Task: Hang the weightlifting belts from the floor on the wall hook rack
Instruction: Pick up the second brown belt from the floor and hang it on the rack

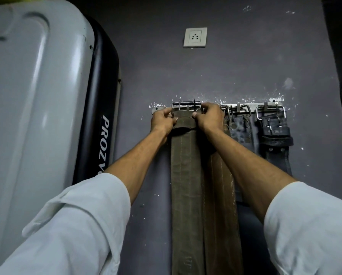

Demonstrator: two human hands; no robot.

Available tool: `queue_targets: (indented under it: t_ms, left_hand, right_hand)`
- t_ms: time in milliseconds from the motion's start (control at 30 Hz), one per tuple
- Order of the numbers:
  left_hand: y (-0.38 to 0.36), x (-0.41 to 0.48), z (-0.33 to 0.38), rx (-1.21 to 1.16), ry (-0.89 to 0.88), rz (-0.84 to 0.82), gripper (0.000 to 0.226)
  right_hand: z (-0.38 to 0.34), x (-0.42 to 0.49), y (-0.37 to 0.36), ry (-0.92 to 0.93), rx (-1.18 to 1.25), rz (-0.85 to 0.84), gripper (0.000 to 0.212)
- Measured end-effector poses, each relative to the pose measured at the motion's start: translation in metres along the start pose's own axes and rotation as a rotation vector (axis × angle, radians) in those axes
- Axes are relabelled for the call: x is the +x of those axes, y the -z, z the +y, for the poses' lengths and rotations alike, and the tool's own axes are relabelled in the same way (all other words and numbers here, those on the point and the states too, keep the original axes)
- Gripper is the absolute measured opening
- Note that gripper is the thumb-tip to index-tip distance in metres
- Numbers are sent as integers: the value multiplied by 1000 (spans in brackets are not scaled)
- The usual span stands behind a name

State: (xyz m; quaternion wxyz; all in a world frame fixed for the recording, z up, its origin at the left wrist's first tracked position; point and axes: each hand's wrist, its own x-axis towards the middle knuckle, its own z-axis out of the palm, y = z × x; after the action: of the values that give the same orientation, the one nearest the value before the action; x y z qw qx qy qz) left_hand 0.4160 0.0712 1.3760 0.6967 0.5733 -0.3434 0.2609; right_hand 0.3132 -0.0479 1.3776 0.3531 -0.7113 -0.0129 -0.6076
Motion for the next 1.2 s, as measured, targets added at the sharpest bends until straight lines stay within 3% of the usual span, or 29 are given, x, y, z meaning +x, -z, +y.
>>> queue_targets:
  t_ms: [267,467,833,967,1067,1200]
  left_hand:
    - [4,-13,1,50,-21,-11,58]
    - [1,1,8,59,-4,-33,44]
    - [-8,-40,-20,141,-50,-57,64]
    - [5,-87,-23,206,-122,76,48]
    - [21,-150,-34,228,-178,167,37]
    - [38,-247,-61,239,-107,56,30]
  right_hand:
    - [2,-14,0,92,-92,42,44]
    - [-10,1,4,31,-133,14,40]
    - [21,-38,-4,156,-260,-24,49]
    - [27,-84,11,169,-130,9,69]
    - [42,-138,31,259,-97,15,63]
    - [75,-222,58,125,-84,-142,53]
